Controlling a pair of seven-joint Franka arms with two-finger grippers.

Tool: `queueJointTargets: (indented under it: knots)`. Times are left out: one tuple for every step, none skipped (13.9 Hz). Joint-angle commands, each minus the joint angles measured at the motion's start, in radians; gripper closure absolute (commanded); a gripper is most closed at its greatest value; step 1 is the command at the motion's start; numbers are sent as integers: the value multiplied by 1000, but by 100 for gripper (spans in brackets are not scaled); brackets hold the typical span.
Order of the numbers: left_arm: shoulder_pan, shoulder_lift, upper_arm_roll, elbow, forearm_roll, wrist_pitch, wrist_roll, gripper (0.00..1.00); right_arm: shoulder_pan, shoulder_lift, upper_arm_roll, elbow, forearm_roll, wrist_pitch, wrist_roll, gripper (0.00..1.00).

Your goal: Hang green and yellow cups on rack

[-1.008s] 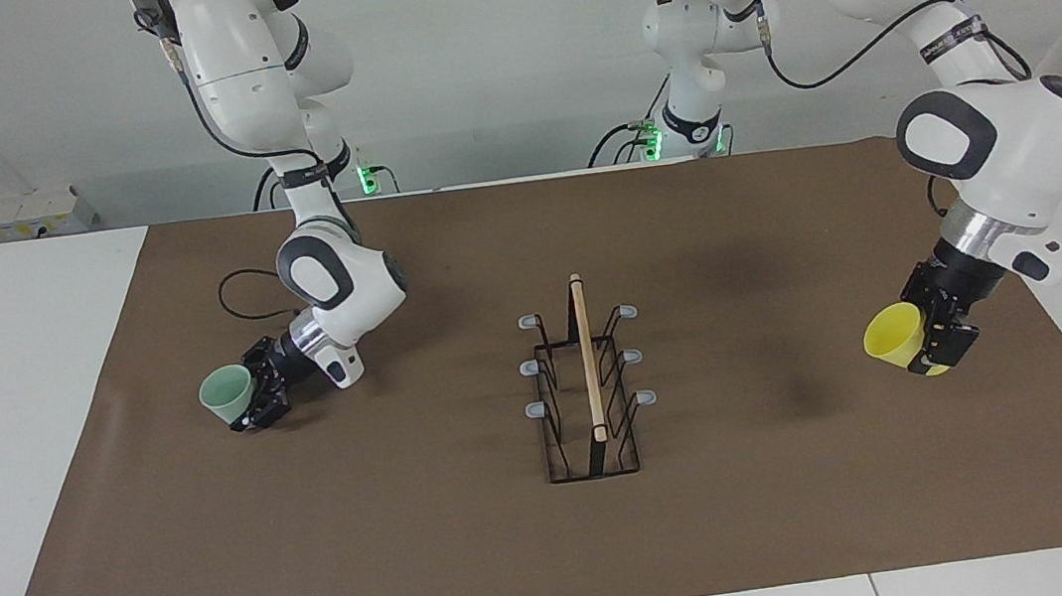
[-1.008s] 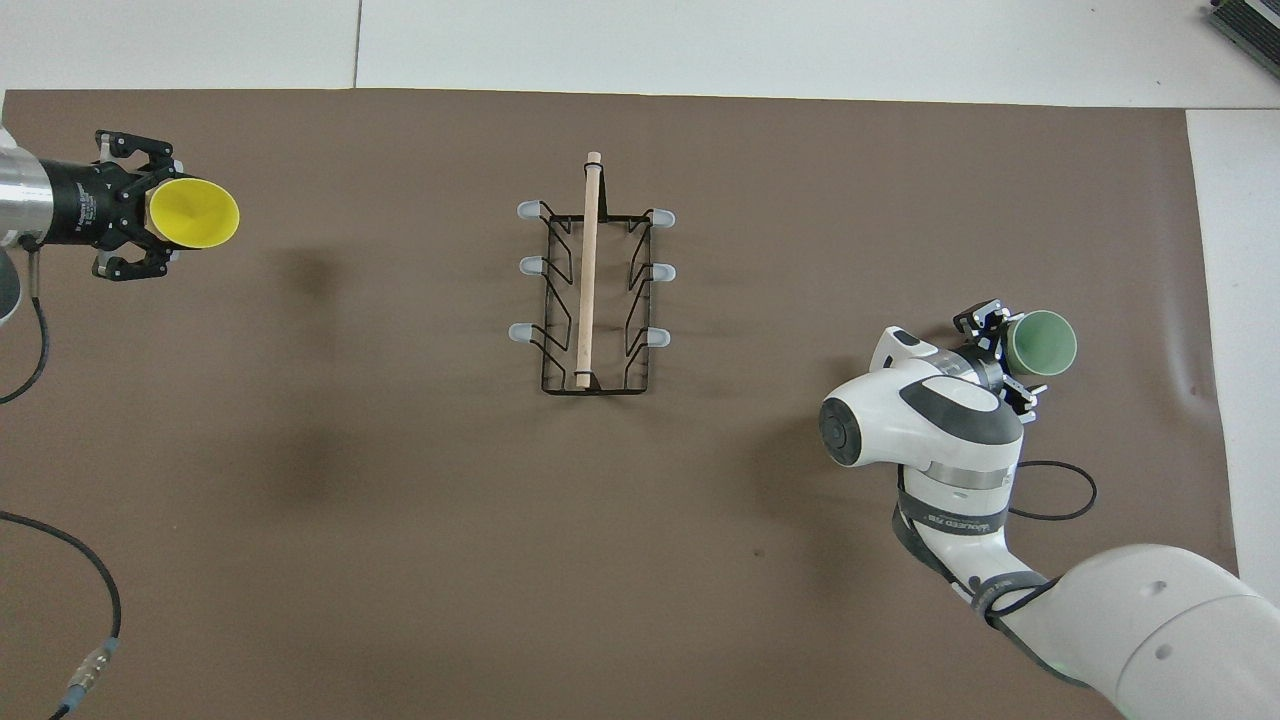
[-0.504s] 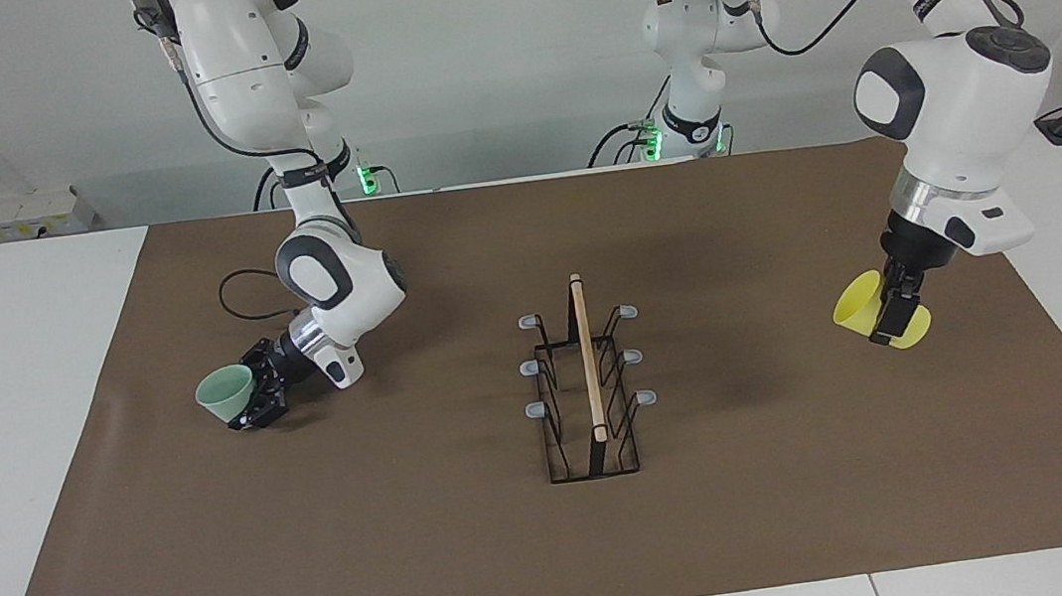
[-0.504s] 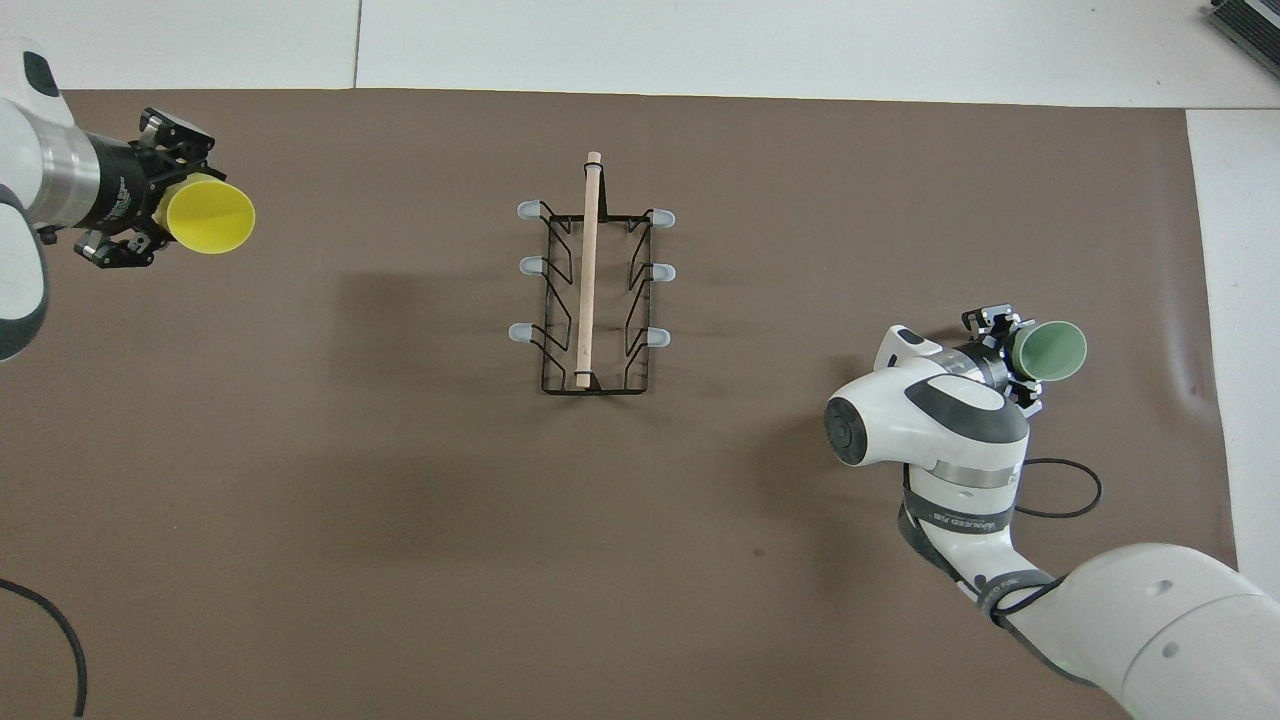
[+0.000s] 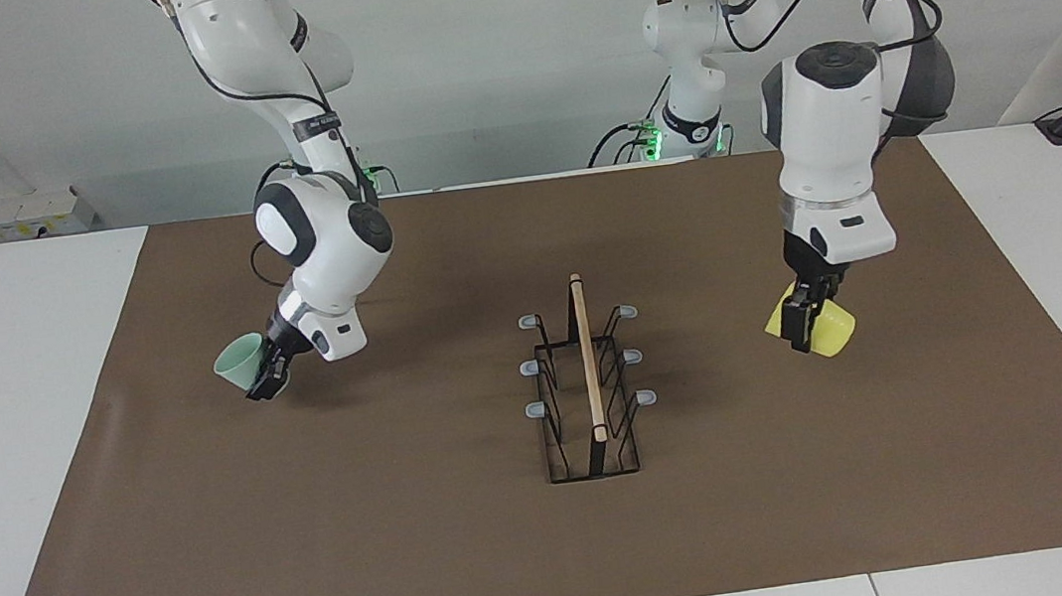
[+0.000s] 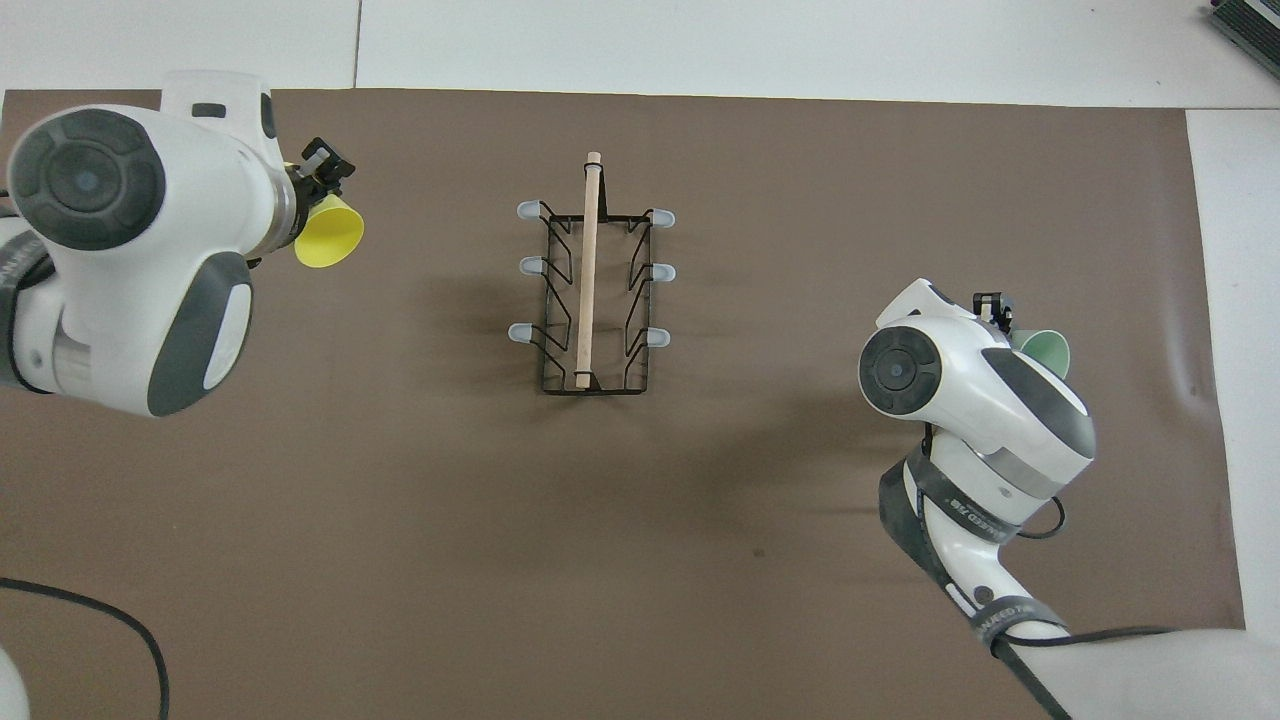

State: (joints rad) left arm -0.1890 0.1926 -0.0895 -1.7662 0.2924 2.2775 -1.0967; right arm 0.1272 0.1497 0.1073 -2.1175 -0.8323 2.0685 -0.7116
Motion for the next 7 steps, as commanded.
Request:
queueJointTargets:
  knots:
    - [11, -85, -51, -169, 105, 129, -40, 100, 23, -61, 23, 26, 180, -2, -40, 100]
    - [11, -96, -71, -199, 137, 161, -48, 100, 25, -76, 31, 42, 240, -4, -42, 100]
    - [14, -102, -88, -226, 158, 213, -61, 100, 26, -91, 34, 53, 295, -4, -42, 100]
    - [14, -108, -107, -252, 175, 267, -77, 100, 32, -111, 41, 65, 336, -5, -45, 100]
    - [14, -111, -116, -278, 195, 310, -84, 100, 38, -128, 45, 70, 363, -4, -43, 100]
    - [16, -122, -128, -298, 211, 322, -88, 100, 38, -134, 46, 88, 398, -5, -45, 100]
    - [16, -127, -145, -314, 215, 324, -92, 100, 38, -142, 46, 96, 436, -5, -45, 100]
